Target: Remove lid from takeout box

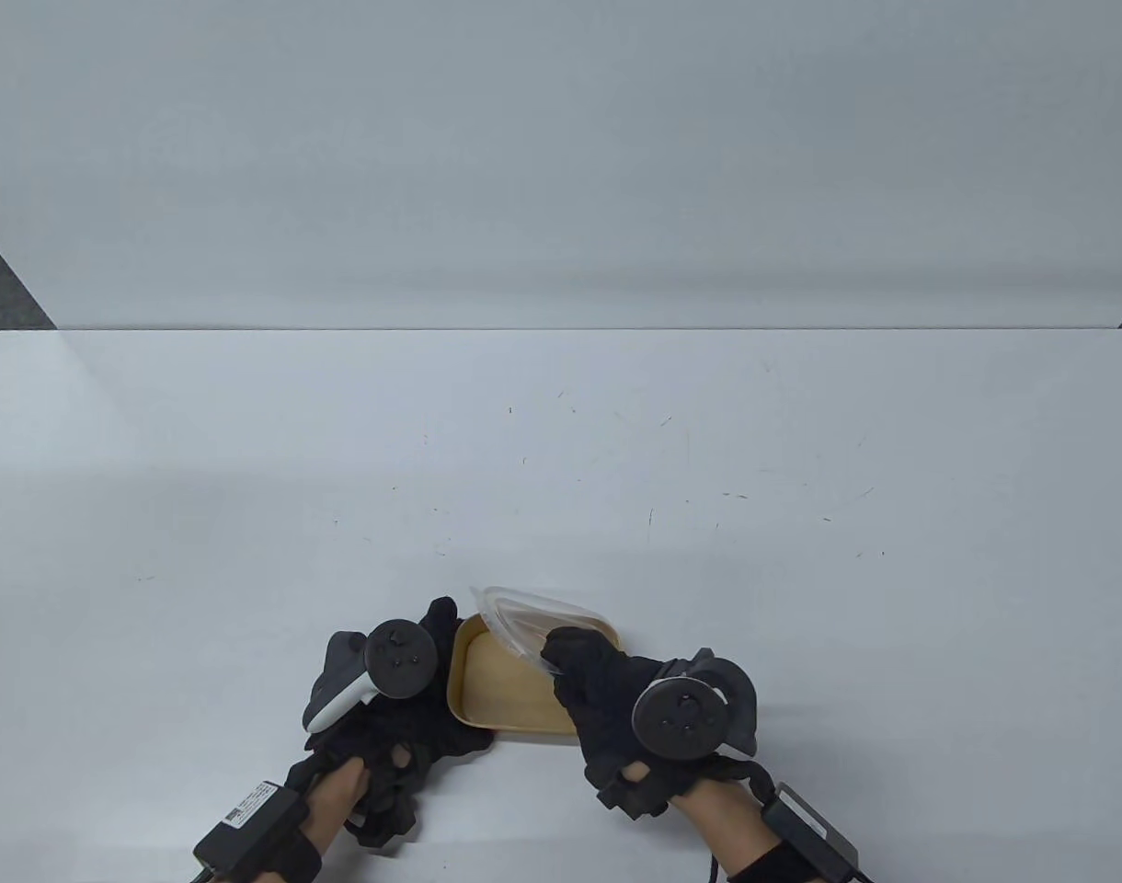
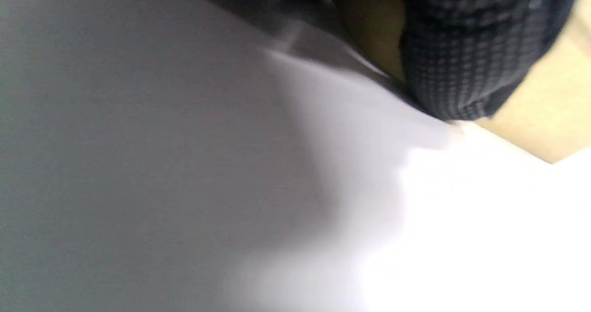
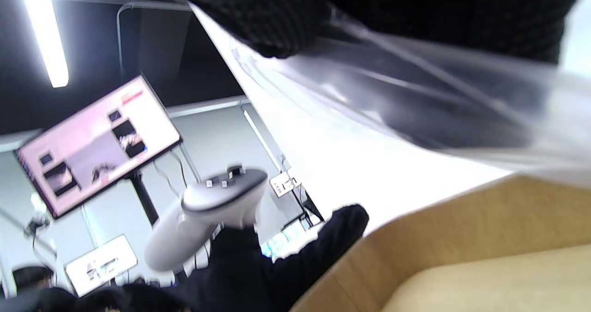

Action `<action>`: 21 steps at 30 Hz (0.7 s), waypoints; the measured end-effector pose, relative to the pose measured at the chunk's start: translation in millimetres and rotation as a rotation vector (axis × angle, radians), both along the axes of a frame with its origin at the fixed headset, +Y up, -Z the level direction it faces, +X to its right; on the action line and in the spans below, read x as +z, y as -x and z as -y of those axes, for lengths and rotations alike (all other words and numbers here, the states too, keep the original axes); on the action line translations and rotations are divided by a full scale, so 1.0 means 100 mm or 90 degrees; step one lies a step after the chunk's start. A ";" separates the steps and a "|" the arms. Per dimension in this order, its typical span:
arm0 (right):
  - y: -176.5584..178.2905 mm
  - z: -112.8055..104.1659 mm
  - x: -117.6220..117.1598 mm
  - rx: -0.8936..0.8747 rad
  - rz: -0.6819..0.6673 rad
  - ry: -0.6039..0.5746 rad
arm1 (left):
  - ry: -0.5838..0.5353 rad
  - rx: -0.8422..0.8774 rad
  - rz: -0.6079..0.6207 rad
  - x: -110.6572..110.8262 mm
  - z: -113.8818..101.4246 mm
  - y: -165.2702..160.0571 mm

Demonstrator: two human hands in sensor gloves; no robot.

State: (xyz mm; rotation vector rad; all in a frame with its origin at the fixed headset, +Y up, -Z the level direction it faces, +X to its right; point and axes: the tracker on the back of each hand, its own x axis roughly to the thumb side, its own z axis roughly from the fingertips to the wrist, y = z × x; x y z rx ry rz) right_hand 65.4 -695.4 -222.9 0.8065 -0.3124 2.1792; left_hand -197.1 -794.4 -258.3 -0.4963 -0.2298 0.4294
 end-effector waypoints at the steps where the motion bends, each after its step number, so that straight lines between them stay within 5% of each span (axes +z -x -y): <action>1: -0.09 -0.02 -0.01 -0.034 0.014 0.008 | 0.000 0.001 0.000 0.00 0.00 0.00; 10: -0.74 -0.06 -0.10 -0.271 0.092 0.099 | -0.001 0.001 0.000 0.00 0.00 0.00; 21: -1.24 -0.25 -0.24 -0.269 0.283 0.079 | -0.003 -0.005 -0.001 0.00 0.00 0.00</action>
